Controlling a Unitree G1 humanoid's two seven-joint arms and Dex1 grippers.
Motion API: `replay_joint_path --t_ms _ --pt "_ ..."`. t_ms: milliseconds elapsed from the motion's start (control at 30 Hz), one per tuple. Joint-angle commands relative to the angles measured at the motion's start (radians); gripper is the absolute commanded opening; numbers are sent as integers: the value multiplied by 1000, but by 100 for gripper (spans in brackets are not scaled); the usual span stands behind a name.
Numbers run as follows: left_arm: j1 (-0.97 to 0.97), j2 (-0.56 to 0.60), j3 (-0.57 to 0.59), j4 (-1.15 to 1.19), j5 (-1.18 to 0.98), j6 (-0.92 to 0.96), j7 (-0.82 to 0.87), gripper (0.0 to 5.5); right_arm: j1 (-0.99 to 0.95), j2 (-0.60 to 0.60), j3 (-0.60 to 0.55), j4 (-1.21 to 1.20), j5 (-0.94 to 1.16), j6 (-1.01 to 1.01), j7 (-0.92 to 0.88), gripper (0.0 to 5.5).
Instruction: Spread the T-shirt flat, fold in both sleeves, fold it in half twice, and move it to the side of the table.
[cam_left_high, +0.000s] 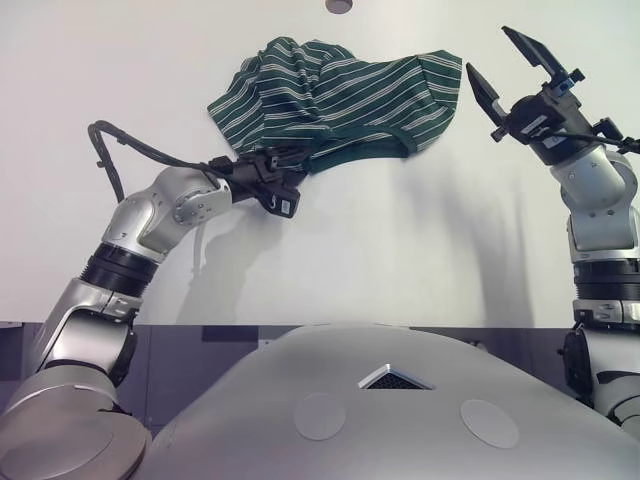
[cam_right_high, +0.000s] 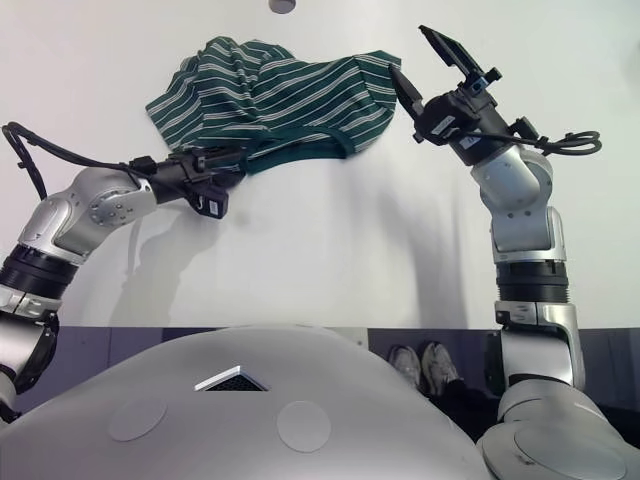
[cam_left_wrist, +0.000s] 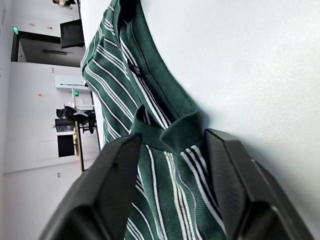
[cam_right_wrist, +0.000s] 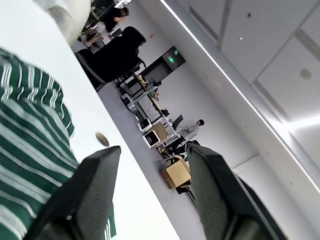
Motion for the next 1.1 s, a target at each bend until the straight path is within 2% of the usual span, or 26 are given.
replay_joint_path --t_ms 33,167,333,667,833,1100 --pt "22 -7 -9 16 -3 31 -25 149 97 -124 43 152 -181 -284 -38 245" --pt "-7 -9 3 10 -2 39 -17 84 94 -159 79 341 -377 -385 -166 245" --pt "-34 -9 -3 10 4 27 -20 5 17 -94 140 413 -453 -329 -254 245" --pt "-64 -17 0 6 -10 3 -30 5 -137 2 310 495 -501 -106 -219 245" --pt "-81 -17 9 15 -10 3 -20 0 -146 -13 322 495 -448 -126 -245 142" --pt "-114 -21 29 18 -26 -9 -2 0 -220 16 318 556 -348 -113 -205 18"
